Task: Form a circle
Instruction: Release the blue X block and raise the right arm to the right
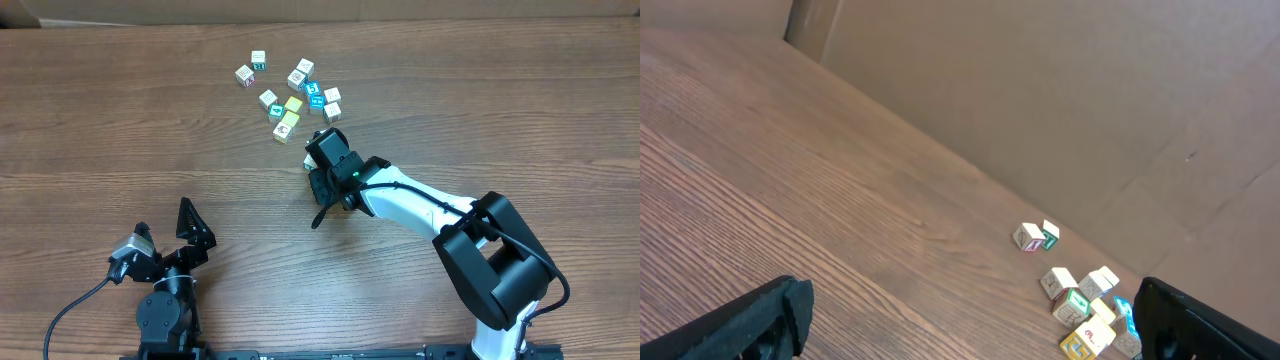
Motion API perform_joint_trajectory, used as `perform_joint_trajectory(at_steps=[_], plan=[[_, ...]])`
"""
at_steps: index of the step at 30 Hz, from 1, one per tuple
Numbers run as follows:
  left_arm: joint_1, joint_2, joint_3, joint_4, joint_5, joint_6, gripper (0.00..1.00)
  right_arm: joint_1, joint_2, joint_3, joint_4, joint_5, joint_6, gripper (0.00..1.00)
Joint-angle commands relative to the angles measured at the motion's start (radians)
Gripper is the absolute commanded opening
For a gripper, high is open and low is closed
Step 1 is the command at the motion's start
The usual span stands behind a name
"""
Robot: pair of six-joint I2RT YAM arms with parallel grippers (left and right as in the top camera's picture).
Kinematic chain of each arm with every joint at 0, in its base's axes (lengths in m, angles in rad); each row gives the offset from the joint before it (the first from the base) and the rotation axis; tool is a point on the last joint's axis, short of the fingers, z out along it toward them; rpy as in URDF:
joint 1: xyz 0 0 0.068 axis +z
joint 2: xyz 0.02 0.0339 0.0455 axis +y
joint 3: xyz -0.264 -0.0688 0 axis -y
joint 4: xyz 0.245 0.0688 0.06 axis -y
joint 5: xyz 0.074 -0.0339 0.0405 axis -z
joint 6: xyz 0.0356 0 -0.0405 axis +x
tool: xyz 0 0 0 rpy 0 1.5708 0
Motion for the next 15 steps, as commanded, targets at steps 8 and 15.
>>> perform_joint_trajectory(at_steps=[8,15], plan=[[0.000,-0.010,-0.004,0.000,-0.011,0.012,1.00,0.006,0.008,0.007,0.007,0.019,0.000,0.53],[0.000,-0.010,-0.004,0.000,-0.011,0.012,0.99,0.005,-0.080,0.055,0.001,0.101,-0.004,0.55]])
